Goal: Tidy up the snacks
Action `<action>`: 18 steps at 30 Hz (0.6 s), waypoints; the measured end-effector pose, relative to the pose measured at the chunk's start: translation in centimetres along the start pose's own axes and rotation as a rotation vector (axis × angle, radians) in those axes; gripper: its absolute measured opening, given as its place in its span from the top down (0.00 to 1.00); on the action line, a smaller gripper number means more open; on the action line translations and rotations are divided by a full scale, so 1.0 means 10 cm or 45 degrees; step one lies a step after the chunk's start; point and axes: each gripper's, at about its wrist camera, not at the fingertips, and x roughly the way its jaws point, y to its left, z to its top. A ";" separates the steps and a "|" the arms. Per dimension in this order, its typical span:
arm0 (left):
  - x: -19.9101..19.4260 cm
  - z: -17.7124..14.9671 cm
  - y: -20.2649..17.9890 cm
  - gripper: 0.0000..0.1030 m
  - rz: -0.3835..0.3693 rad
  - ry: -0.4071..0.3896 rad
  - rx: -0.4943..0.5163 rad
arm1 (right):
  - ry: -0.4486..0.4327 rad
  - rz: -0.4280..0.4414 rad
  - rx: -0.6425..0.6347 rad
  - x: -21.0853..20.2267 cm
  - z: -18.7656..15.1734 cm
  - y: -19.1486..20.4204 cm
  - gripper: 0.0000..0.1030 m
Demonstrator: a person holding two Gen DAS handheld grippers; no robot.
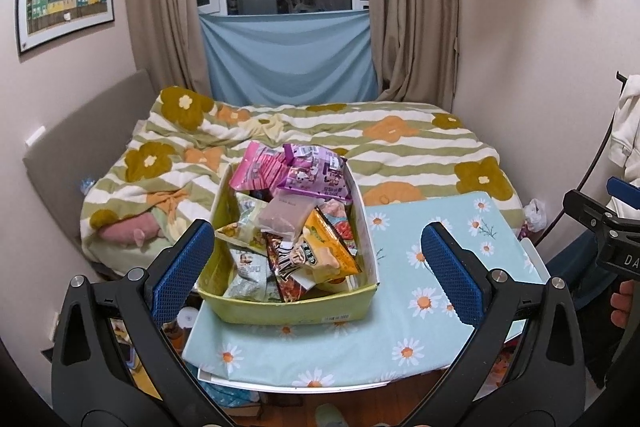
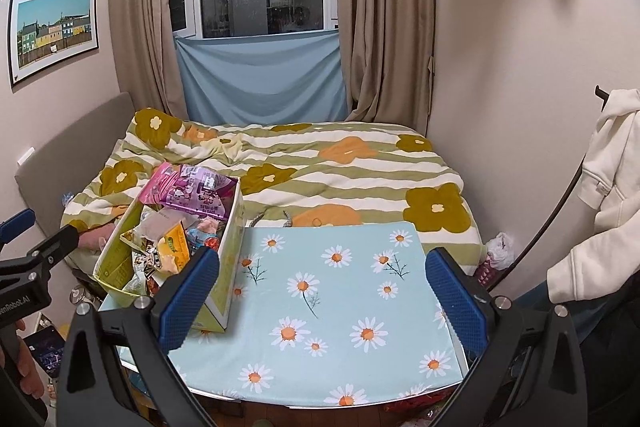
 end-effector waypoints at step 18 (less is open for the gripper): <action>-0.01 0.00 -0.02 0.00 -0.001 -0.003 -0.002 | 0.005 -0.004 0.004 -0.02 0.05 -0.09 0.00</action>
